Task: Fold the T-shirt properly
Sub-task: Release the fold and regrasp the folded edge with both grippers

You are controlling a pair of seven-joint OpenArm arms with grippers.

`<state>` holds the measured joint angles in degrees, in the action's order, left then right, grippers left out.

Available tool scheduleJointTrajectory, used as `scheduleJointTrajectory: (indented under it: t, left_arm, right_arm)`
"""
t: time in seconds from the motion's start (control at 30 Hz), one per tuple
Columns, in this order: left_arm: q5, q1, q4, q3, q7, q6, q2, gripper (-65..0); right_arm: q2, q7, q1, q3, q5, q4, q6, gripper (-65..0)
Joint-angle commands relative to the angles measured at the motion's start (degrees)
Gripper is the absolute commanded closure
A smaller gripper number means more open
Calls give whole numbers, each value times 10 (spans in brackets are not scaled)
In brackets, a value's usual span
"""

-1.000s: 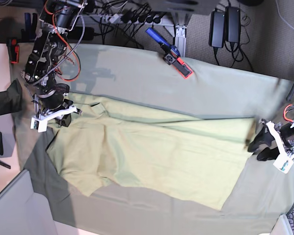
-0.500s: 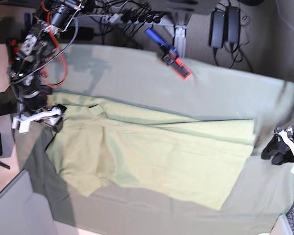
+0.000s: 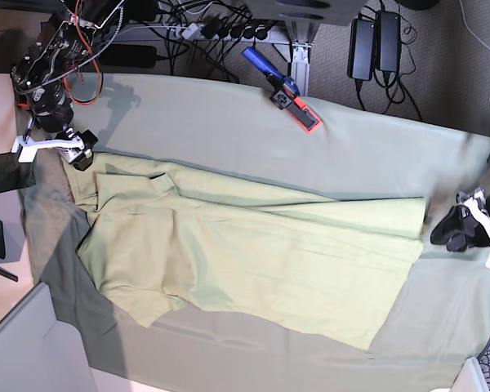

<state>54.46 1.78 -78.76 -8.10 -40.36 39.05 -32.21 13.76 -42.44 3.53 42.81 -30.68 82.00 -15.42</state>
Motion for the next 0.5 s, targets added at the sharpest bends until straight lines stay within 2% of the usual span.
scheduleJointTrajectory:
  t: [0.0, 0.13, 0.27, 0.33, 0.47]
  left_arm:
    - [11, -6, -8, -5, 8, 10, -6, -363]
    - [9, 5, -8, -5, 9, 10, 10, -363]
    - [-41, 14, -8, -6, 25, 10, 30, -363]
    - [-68, 14, -8, -7, 37, -17, 39, -363]
    - [-109, 14, -8, -7, 58, -46, 57, -363]
  right_arm:
    - [3, 12, -9, 2, -9, 7, -17, -443]
    - [-9, 15, -22, 2, -23, 7, -26, -443]
    - [-15, 15, -31, 2, -23, 7, -26, -443]
    - [-16, 15, -33, 2, -23, 7, -26, -443]
    - [-16, 15, -32, 2, -12, 7, -26, -443]
